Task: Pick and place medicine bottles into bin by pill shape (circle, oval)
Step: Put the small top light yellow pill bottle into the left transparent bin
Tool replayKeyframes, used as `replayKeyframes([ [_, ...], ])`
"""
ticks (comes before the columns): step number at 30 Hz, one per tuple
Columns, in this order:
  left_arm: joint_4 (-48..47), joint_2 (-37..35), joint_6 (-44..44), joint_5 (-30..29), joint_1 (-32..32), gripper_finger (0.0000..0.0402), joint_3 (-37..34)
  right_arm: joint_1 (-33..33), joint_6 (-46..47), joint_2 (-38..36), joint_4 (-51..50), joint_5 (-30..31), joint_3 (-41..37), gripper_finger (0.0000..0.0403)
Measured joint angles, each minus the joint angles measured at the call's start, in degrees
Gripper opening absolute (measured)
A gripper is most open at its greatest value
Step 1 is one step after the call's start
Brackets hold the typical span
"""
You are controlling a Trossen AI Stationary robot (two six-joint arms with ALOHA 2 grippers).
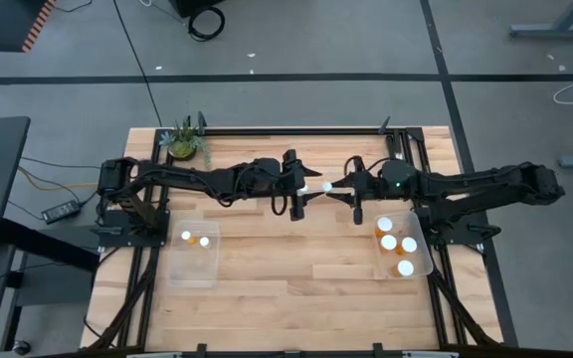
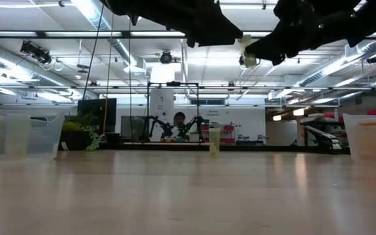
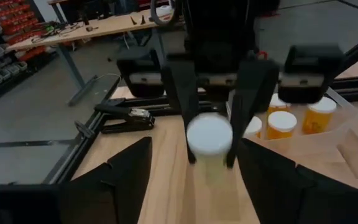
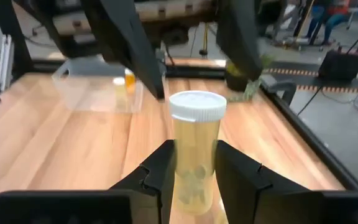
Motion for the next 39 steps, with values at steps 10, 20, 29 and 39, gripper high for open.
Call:
replayKeyframes([
  [10, -5.60, 0.03, -1.48, 0.02, -0.02, 0.0303, 0.02, 0.07, -0.04, 6.68, 4.40, 0.00, 0.02, 0.0112],
  [20, -9.79, 0.05, -2.96, 0.03, 0.02, 0.0289, 0.02, 0.15, -1.76, 10.88, 9.12, -0.01, 0.02, 0.0112],
  [29, -9.76, 0.05, -4.33, 0.03, 0.02, 0.0286, 0.02, 0.16, -3.05, 14.21, 12.48, -1.08, 0.02, 0.0112],
  [39, -10.98, 0.05, -4.34, 0.04, 0.02, 0.0286, 0.02, 0.17, -3.32, 15.21, 14.40, -1.09, 0.02, 0.0112],
])
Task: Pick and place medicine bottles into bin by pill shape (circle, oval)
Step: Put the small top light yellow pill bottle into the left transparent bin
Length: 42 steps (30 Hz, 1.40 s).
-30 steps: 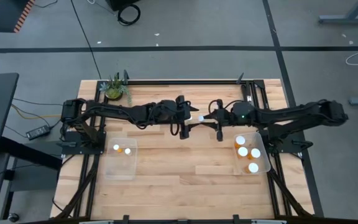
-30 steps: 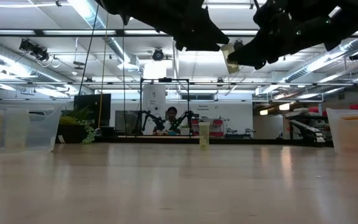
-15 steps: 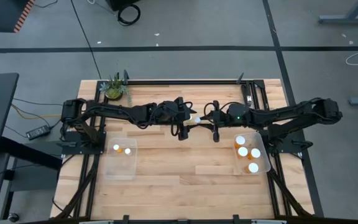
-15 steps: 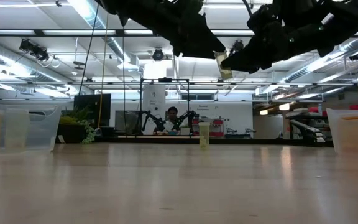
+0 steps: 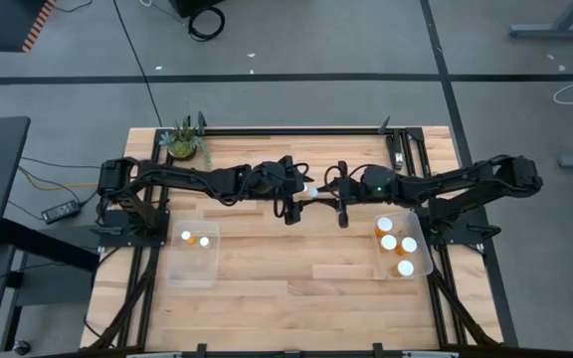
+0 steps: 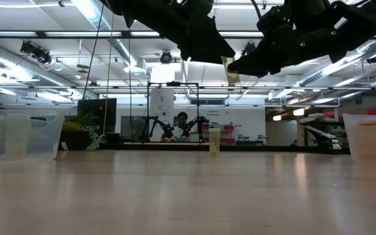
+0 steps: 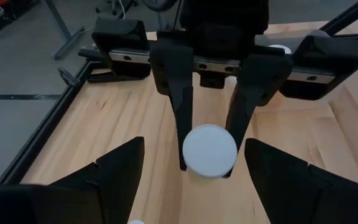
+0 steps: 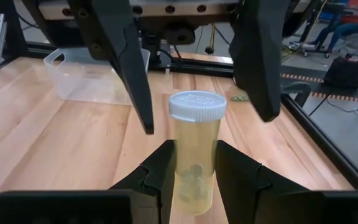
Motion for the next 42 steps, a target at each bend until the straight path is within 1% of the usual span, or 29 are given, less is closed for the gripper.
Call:
replayKeyframes([
  [6, 0.00, 0.00, -0.38, 0.00, 0.00, 0.0284, 0.00, 0.01, -0.20, -0.02, 1.47, -0.01, 0.00, 0.0112],
  [9, 0.01, 0.00, -0.40, 0.00, 0.00, 0.0273, 0.00, -0.01, -0.20, -0.02, 1.46, -0.02, 0.00, 0.0112],
  [16, 0.17, 0.07, -1.21, 0.01, -0.02, 0.0224, 0.00, 0.00, -0.20, -0.02, 1.72, -0.02, 0.00, 0.0112],
  [26, 0.17, 0.09, -1.18, 0.23, -0.09, 0.0136, 0.00, -0.01, 0.11, -0.04, 1.70, 0.03, 0.00, 0.0112],
  [29, 0.11, 0.09, -1.22, 0.24, -0.09, 0.0115, -0.02, -0.01, 0.07, -0.07, 1.51, 0.04, 0.00, 0.0113],
  [32, 0.11, 0.11, -1.54, 0.26, -0.11, 0.0111, -0.04, -0.01, 0.25, -0.07, 1.21, 0.02, 0.04, 0.0120],
  [38, -0.09, 0.11, -1.43, 0.13, -0.09, 0.0128, -0.07, -0.01, 0.48, -0.09, -0.92, 0.02, 0.11, 0.0141],
  [42, -0.86, 0.09, -1.45, 0.01, -0.10, 0.0126, -0.07, -0.06, 0.68, -0.09, -3.68, 0.02, 0.09, 0.0156],
])
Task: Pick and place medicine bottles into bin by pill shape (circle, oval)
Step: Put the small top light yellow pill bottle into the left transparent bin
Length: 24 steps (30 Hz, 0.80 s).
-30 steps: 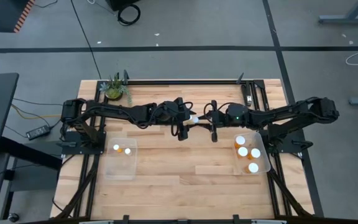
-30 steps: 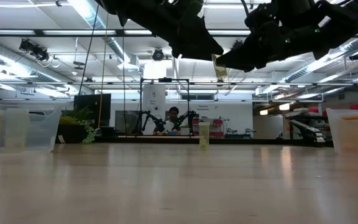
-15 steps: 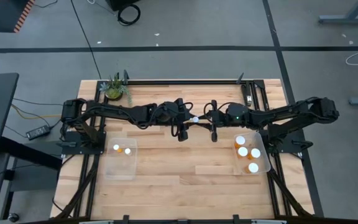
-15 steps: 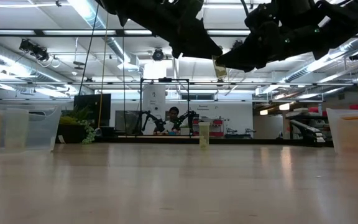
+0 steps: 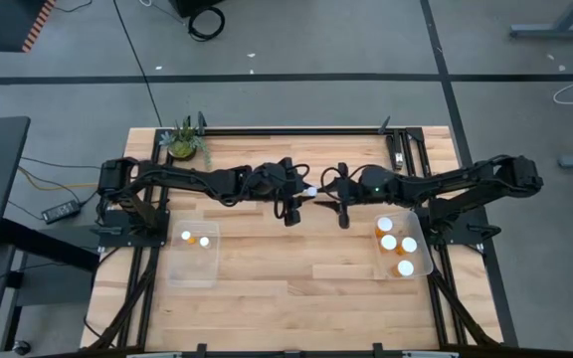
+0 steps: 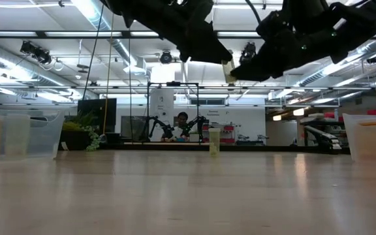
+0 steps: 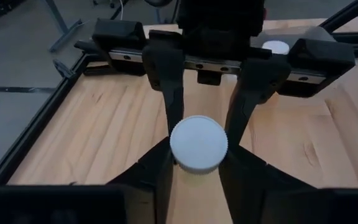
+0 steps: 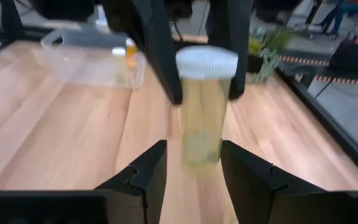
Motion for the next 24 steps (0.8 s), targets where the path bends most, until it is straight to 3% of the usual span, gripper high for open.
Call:
replayKeyframes([
  [11, -11.79, -0.20, -0.55, -0.11, -2.52, 0.0126, 0.00, 0.00, 2.46, -3.43, -11.06, 0.44, -0.09, 0.0192],
  [24, -22.91, -0.20, -10.48, 1.40, -8.83, 0.0127, 0.00, 0.04, 5.80, -3.54, -16.33, 0.62, -0.09, 0.0198],
])
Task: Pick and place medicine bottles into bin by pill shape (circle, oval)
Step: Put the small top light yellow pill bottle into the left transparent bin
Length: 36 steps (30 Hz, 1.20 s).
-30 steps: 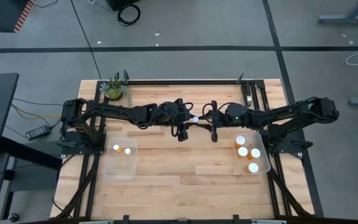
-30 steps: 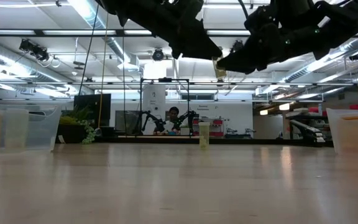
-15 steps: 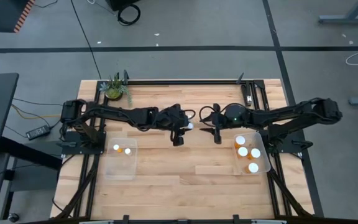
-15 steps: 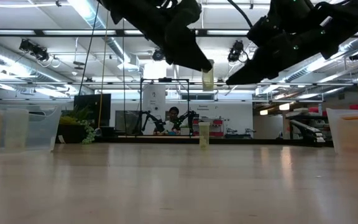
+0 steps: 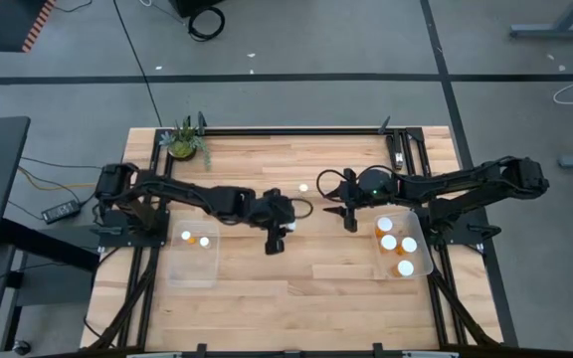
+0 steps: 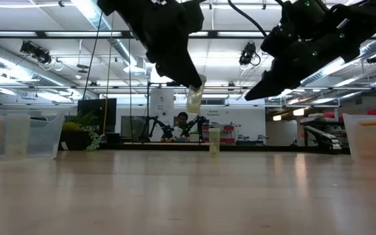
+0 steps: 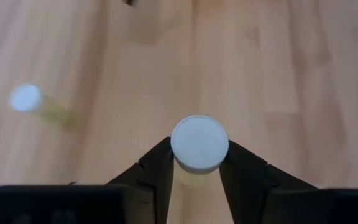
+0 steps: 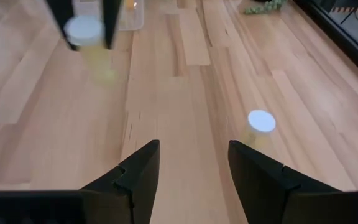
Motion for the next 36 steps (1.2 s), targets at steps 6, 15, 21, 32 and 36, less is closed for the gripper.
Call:
replayKeyframes([
  [6, -2.99, 0.00, -5.15, 0.17, -4.31, 0.0129, 0.02, 0.00, -0.73, 0.00, -0.56, 0.00, 0.00, 0.0198],
  [15, -13.27, 0.00, -17.65, 2.14, -12.26, 0.0128, 0.02, -0.04, -3.12, 0.00, 0.08, 0.00, 0.00, 0.0198],
  [21, -18.87, 0.00, -26.47, 2.24, -17.97, 0.0124, 0.02, -0.04, -3.61, 0.01, 0.59, 0.00, 0.00, 0.0198],
  [32, -29.43, -2.04, -37.90, 1.79, -26.79, 0.0124, 0.10, -0.04, -3.59, 0.02, 2.14, 0.00, 0.00, 0.0198],
  [36, -33.06, -5.28, -39.47, 0.12, -28.37, 0.0119, 0.11, -0.04, -3.30, 0.02, 2.73, 0.00, 0.00, 0.0198],
])
